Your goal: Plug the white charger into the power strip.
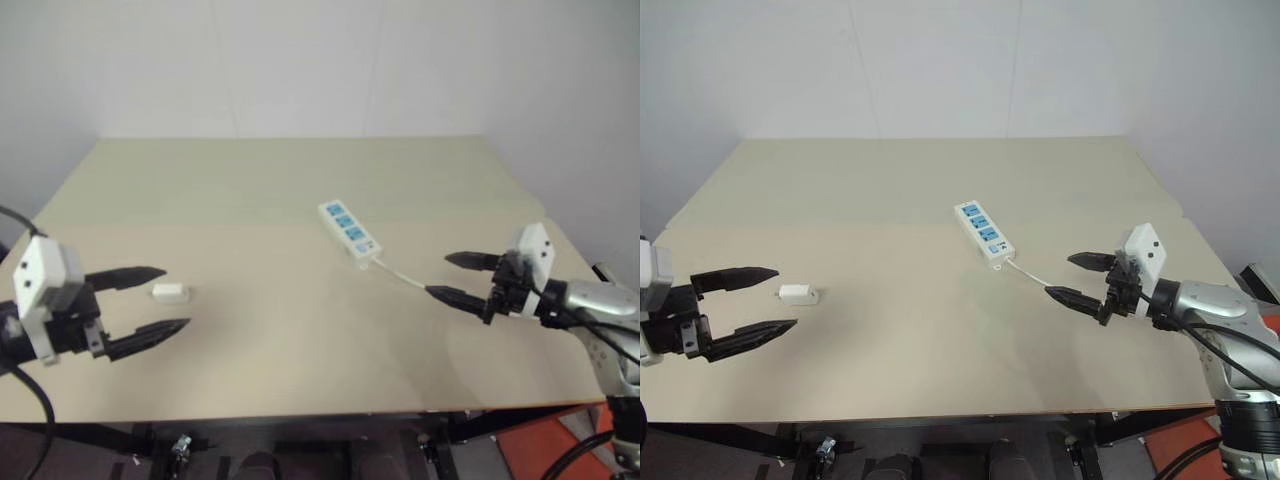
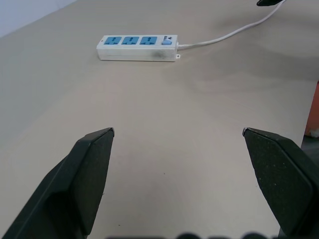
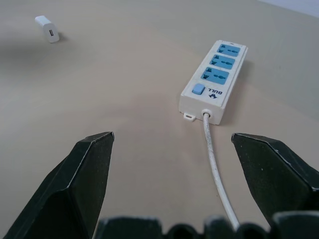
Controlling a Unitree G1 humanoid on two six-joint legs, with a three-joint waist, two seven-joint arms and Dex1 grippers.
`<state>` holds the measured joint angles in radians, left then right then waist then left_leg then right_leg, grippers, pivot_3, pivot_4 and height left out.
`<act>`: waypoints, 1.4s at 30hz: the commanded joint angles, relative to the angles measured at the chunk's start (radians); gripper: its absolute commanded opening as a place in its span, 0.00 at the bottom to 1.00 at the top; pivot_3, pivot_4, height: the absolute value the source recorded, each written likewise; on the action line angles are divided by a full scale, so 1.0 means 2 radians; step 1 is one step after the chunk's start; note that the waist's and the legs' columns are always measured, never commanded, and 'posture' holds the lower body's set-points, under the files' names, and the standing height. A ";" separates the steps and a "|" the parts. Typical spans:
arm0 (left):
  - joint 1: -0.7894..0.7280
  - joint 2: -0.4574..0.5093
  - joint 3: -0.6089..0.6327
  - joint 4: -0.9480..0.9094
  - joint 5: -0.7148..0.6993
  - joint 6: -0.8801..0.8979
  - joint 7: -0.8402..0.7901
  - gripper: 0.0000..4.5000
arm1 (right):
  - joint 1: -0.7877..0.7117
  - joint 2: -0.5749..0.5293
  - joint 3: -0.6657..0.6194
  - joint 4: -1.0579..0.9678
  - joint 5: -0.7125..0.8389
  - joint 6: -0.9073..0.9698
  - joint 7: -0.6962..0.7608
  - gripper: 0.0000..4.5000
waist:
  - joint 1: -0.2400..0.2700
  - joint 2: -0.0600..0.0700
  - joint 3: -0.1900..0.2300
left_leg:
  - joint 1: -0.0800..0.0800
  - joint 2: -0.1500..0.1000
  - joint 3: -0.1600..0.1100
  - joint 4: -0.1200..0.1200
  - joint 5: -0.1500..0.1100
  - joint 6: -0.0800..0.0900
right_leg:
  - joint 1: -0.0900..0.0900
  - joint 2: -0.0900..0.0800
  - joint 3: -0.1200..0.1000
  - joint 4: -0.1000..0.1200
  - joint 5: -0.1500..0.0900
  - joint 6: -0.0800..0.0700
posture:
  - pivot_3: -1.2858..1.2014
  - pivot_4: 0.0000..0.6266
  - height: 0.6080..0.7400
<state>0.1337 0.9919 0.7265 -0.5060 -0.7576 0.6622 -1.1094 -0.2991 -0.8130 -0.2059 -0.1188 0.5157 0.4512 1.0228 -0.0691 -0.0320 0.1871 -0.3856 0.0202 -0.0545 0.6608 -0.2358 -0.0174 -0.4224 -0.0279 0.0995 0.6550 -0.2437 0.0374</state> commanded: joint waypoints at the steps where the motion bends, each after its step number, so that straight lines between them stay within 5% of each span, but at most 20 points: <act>1: -0.002 0.005 0.009 -0.011 -0.013 0.005 0.006 1.00 | -0.011 0.001 -0.004 -0.009 0.003 -0.007 -0.002 0.99 | 0.000 0.000 0.000 | 0.000 0.000 0.000 0.000 0.000 0.000 | 0.000 0.000 0.000 0.000 0.000 0.000 | 0.52 0.24 1.00; 16: 0.009 -0.002 0.015 -0.014 -0.020 -0.001 0.013 1.00 | -0.032 0.017 0.010 0.012 -0.010 -0.016 -0.005 0.99 | 0.000 0.000 0.000 | 0.000 0.000 0.000 0.000 0.000 0.000 | 0.000 0.000 0.000 0.000 0.000 0.000 | 0.52 0.24 1.00; 21: -0.037 -0.011 -0.026 0.000 -0.027 -0.013 0.027 1.00 | -0.074 0.091 0.044 0.046 -0.053 -0.040 -0.077 0.99 | -0.001 0.000 0.000 | 0.001 0.000 0.000 0.000 0.000 0.000 | 0.000 0.000 0.000 0.001 0.001 -0.001 | 0.52 0.24 1.00; 31: -0.137 -0.042 -0.134 0.043 -0.004 -0.050 0.038 1.00 | -0.209 0.262 0.081 0.276 -0.175 -0.213 -0.256 0.99 | -0.001 0.000 0.000 | -0.001 0.000 0.000 0.000 0.000 0.000 | -0.002 0.000 0.000 0.001 0.003 -0.005 | 0.52 0.24 1.00; 42: -0.154 -0.053 -0.165 0.077 0.011 -0.084 0.023 1.00 | -0.287 0.295 0.076 0.506 -0.198 -0.335 -0.274 0.99 | -0.003 0.000 0.000 | -0.001 0.000 -0.001 0.000 0.000 0.000 | -0.001 0.000 0.000 0.001 0.004 -0.005 | 0.52 0.24 1.00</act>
<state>-0.1640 0.8841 0.3902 -0.3491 -0.7379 0.5216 -1.0535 -0.8431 -0.2238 -0.0459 0.8880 0.1268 -0.1678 0.4725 -0.0751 -0.0318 0.1871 -0.3872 0.0194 -0.0562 0.6608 -0.2356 -0.0175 -0.4248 -0.0278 0.0993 0.6571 -0.2357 0.0274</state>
